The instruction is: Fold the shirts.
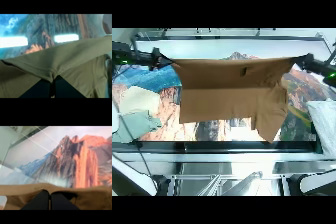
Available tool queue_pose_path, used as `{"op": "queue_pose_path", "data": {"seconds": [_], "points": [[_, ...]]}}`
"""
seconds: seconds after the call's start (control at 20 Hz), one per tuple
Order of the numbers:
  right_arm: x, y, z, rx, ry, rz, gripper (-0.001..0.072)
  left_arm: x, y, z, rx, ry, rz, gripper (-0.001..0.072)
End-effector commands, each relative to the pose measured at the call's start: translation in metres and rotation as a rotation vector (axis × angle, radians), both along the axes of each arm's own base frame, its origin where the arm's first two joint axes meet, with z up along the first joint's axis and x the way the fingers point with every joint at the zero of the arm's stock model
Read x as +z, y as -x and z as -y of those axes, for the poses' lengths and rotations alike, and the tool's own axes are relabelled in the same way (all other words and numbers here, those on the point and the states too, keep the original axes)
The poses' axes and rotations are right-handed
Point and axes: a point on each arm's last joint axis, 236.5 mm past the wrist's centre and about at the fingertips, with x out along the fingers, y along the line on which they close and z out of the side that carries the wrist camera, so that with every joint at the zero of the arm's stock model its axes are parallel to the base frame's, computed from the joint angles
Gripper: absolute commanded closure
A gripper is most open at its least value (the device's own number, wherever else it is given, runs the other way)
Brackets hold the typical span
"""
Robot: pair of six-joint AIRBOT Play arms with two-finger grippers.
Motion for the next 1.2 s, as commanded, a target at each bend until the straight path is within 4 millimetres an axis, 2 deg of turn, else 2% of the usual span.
{"op": "queue_pose_path", "data": {"seconds": [0.0, 0.1, 0.25, 0.4, 0.45, 0.8, 1.0, 1.15], "points": [[-0.055, -0.020, 0.008, -0.078, -0.046, -0.050, 0.0690, -0.048, -0.034, 0.009, 0.025, -0.001, 0.003, 0.0676], [-0.061, -0.020, 0.014, -0.090, -0.051, -0.063, 0.0690, -0.060, -0.041, 0.000, 0.079, -0.002, -0.002, 0.0676], [-0.066, -0.009, 0.018, -0.050, -0.033, -0.077, 0.0690, -0.079, -0.026, -0.014, 0.078, 0.012, -0.073, 0.0678], [-0.093, 0.008, 0.019, -0.009, 0.023, -0.189, 0.0690, -0.092, -0.015, -0.015, 0.068, 0.022, -0.122, 0.0678], [-0.098, 0.012, 0.017, 0.007, 0.043, -0.207, 0.0690, -0.094, -0.014, -0.013, 0.066, 0.024, -0.127, 0.0679], [-0.098, 0.013, 0.011, 0.026, 0.040, -0.210, 0.0690, -0.095, -0.016, -0.011, 0.068, 0.019, -0.122, 0.0678], [-0.105, 0.018, 0.011, 0.037, 0.055, -0.241, 0.0690, -0.125, -0.002, -0.012, 0.019, -0.142, -0.176, 0.0678], [-0.125, 0.031, 0.006, 0.077, 0.059, -0.314, 0.0690, -0.139, 0.005, -0.007, -0.018, -0.240, -0.194, 0.0678]]}}
